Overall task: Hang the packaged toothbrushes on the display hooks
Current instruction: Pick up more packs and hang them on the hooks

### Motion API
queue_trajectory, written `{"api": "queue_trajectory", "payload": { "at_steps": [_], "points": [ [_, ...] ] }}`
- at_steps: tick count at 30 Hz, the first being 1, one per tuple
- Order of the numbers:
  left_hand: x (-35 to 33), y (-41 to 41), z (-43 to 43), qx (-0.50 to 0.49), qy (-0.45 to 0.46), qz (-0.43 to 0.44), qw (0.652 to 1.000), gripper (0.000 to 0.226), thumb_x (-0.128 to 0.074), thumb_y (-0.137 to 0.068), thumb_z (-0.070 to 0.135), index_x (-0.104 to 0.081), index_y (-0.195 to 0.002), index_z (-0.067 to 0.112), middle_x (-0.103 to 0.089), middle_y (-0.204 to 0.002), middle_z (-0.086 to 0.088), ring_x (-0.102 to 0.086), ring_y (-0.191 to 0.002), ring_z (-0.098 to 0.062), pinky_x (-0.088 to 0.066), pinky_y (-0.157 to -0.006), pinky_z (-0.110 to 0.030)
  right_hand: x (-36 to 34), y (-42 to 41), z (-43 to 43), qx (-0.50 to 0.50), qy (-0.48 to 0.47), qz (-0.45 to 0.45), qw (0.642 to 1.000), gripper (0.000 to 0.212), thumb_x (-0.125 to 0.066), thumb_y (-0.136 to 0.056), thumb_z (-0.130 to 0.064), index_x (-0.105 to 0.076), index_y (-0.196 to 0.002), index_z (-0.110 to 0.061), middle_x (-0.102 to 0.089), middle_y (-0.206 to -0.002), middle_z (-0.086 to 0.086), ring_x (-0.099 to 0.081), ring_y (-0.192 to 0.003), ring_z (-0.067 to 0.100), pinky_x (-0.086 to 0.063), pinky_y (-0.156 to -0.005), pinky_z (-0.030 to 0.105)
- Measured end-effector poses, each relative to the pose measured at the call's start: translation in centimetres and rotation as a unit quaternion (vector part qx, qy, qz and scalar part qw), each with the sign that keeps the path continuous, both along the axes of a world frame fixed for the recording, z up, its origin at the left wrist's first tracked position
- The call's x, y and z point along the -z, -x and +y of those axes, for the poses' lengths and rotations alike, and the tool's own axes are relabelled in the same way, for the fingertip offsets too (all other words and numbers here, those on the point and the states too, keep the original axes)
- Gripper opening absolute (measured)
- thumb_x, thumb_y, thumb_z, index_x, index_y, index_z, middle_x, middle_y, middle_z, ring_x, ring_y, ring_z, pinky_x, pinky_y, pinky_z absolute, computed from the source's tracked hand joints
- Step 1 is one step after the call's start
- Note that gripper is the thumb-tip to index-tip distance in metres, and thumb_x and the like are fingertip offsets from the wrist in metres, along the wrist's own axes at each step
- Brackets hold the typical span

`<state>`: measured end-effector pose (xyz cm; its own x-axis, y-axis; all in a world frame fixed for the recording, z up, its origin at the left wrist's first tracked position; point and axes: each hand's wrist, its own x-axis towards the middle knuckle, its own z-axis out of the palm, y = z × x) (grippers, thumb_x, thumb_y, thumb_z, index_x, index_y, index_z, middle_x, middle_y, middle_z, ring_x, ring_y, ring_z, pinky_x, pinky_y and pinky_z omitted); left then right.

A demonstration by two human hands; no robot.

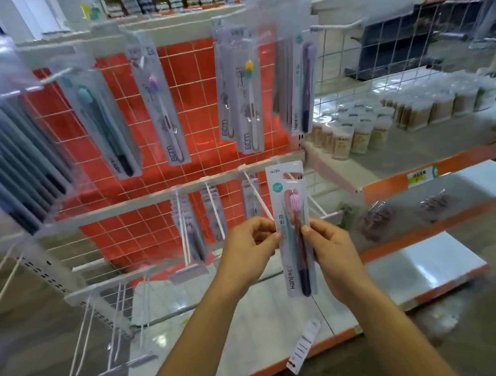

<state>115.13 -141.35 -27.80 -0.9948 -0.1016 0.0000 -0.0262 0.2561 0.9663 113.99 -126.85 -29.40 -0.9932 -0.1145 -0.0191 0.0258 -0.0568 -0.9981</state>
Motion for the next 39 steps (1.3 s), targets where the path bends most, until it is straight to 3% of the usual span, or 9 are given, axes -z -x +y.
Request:
{"api": "queue_trajectory", "payload": {
  "at_steps": [9,14,17,21,26,31,35,39],
  "points": [
    [8.6,0.3,-1.9,0.015,0.108,0.013,0.994,0.012,-0.062,-0.094,0.024,-0.069,-0.104,0.027,-0.071,-0.097,0.011,-0.067,-0.091,-0.007,-0.058,-0.085,-0.034,7.5,0.2,-1.1,-0.029,-0.008,-0.01,0.999,0.029,-0.048,-0.099,-0.016,-0.069,-0.09,-0.035,-0.073,-0.089,-0.01,-0.069,-0.094,0.019,-0.057,-0.079,0.031],
    [13.3,1.2,-2.0,-0.002,0.073,0.081,0.994,0.009,-0.059,-0.095,0.025,-0.068,-0.096,0.028,-0.07,-0.088,0.014,-0.067,-0.085,-0.001,-0.055,-0.072,-0.018,11.9,2.1,-1.0,-0.06,-0.009,-0.001,0.998,0.022,-0.05,-0.098,-0.017,-0.069,-0.105,-0.025,-0.073,-0.099,-0.001,-0.07,-0.096,0.018,-0.058,-0.086,0.039],
    [15.8,1.9,-2.1,-0.003,0.045,0.118,0.992,0.015,-0.055,-0.089,0.038,-0.067,-0.096,0.033,-0.07,-0.09,0.022,-0.067,-0.086,0.0,-0.052,-0.071,-0.013,14.5,3.3,-0.9,-0.08,-0.013,0.022,0.996,0.021,-0.051,-0.094,-0.022,-0.068,-0.105,-0.026,-0.073,-0.098,-0.001,-0.069,-0.096,0.017,-0.058,-0.085,0.036],
    [19.4,2.9,-2.6,-0.009,0.051,0.178,0.983,0.013,-0.054,-0.094,0.043,-0.066,-0.096,0.037,-0.069,-0.091,0.021,-0.067,-0.086,-0.003,-0.054,-0.071,-0.016,17.5,4.3,-1.2,-0.106,-0.007,0.055,0.993,0.031,-0.052,-0.081,-0.036,-0.069,-0.103,-0.023,-0.073,-0.095,-0.002,-0.069,-0.095,0.016,-0.058,-0.081,0.029],
    [23.0,4.8,-3.4,-0.024,0.047,0.247,0.968,0.018,-0.05,-0.087,0.048,-0.067,-0.084,0.041,-0.068,-0.082,0.021,-0.066,-0.078,-0.006,-0.055,-0.066,-0.019,20.7,5.7,-2.3,-0.122,0.01,0.102,0.987,0.03,-0.05,-0.081,-0.036,-0.068,-0.102,-0.025,-0.072,-0.092,-0.008,-0.069,-0.093,0.012,-0.056,-0.076,0.022],
    [25.1,6.4,-4.5,-0.047,0.073,0.342,0.936,0.018,-0.048,-0.09,0.041,-0.064,-0.08,0.039,-0.065,-0.073,0.022,-0.061,-0.067,-0.001,-0.05,-0.06,-0.017,23.1,7.2,-4.0,-0.116,0.029,0.188,0.975,0.02,-0.053,-0.093,-0.03,-0.072,-0.096,-0.027,-0.071,-0.093,0.0,-0.068,-0.095,0.02,-0.058,-0.084,0.034],
    [25.2,6.9,-5.0,-0.06,0.086,0.425,0.899,0.022,-0.048,-0.093,0.036,-0.062,-0.076,0.03,-0.061,-0.067,0.009,-0.055,-0.058,-0.009,-0.047,-0.051,-0.026,23.3,7.9,-5.1,-0.124,0.072,0.242,0.96,0.022,-0.05,-0.089,-0.023,-0.07,-0.099,-0.02,-0.068,-0.097,0.012,-0.066,-0.097,0.029,-0.057,-0.086,0.042],
    [25.3,6.6,-5.6,-0.033,0.076,0.483,0.871,0.019,-0.048,-0.094,0.027,-0.057,-0.08,0.033,-0.056,-0.065,0.02,-0.052,-0.058,0.0,-0.043,-0.053,-0.013,23.5,7.7,-5.7,-0.16,0.111,0.284,0.939,0.021,-0.048,-0.09,-0.021,-0.067,-0.099,-0.015,-0.067,-0.092,0.002,-0.064,-0.093,0.021,-0.058,-0.085,0.04]
  ]
}}
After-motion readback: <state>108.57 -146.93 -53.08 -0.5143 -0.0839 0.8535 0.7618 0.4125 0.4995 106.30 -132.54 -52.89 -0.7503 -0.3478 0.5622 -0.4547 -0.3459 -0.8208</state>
